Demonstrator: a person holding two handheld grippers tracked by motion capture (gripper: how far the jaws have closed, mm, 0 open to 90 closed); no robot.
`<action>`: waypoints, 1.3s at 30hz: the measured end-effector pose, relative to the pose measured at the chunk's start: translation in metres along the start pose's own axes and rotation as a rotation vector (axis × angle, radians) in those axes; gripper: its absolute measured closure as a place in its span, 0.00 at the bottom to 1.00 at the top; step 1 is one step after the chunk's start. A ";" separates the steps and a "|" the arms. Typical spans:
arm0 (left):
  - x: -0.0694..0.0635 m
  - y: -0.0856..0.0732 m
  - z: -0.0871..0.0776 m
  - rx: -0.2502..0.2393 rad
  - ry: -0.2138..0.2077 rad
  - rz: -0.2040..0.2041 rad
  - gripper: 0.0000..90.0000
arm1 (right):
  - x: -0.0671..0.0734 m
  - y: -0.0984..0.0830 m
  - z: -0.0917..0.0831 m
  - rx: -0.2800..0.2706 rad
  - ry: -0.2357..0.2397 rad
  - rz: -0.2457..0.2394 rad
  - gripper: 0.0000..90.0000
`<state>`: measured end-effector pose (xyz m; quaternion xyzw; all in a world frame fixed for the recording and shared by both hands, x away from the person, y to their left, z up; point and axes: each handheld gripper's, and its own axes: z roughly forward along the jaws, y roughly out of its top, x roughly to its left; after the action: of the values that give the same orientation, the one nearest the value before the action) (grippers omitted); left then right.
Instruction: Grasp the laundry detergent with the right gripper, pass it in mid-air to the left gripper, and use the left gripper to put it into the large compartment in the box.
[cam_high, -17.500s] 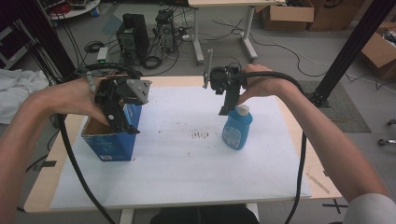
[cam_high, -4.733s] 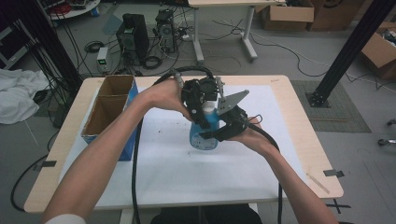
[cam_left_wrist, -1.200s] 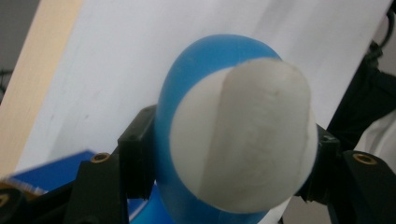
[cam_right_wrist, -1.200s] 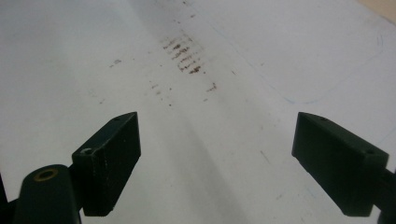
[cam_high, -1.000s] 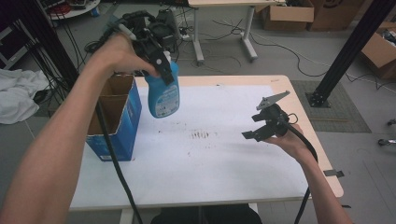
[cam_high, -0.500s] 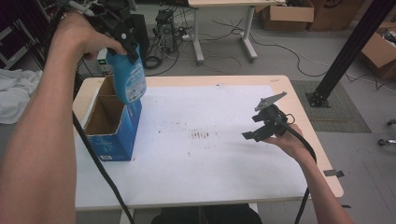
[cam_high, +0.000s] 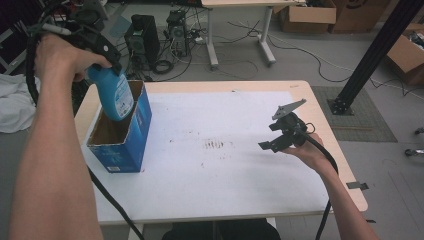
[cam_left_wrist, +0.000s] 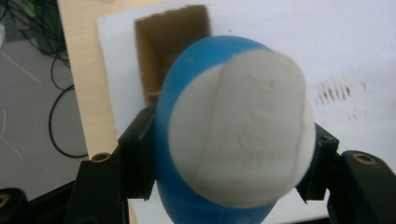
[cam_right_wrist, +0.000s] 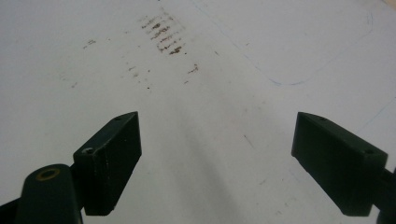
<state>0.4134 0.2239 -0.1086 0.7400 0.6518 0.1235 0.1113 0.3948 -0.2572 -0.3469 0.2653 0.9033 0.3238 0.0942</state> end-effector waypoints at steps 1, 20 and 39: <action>0.002 -0.002 0.003 0.000 0.008 -0.014 0.42 | 0.000 0.000 0.000 -0.001 0.000 -0.002 0.17; 0.019 -0.040 0.105 0.056 0.001 -0.112 0.42 | 0.006 -0.004 0.009 0.022 -0.001 -0.013 0.18; 0.013 -0.060 0.157 0.031 0.036 -0.150 0.42 | 0.012 -0.008 0.018 0.043 0.002 -0.012 0.19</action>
<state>0.4101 0.2442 -0.2764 0.6885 0.7089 0.1180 0.0973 0.3878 -0.2466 -0.3660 0.2613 0.9118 0.3038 0.0894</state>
